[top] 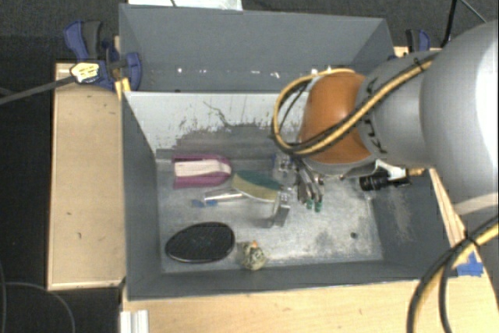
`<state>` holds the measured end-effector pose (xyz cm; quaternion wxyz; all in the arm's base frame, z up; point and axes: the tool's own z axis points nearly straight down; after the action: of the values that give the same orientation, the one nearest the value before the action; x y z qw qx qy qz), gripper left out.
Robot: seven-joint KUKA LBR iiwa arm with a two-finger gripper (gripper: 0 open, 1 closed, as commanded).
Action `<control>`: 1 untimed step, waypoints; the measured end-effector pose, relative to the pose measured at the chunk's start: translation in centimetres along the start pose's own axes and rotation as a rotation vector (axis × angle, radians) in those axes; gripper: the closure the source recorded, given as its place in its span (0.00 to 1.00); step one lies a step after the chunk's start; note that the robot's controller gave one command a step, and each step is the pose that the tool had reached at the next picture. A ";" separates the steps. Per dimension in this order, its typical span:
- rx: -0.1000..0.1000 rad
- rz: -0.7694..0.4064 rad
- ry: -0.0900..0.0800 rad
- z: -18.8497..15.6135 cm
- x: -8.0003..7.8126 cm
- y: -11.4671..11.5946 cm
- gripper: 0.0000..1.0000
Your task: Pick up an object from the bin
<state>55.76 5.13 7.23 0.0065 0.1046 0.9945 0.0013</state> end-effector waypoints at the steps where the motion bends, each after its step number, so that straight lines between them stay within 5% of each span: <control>1: 0.002 -0.003 0.006 0.0 0.2 -0.1 1.00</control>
Offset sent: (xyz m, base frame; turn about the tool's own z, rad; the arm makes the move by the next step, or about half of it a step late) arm 0.0000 0.0000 0.0000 0.0000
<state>55.51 5.10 7.19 0.0034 0.1032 0.9947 0.0005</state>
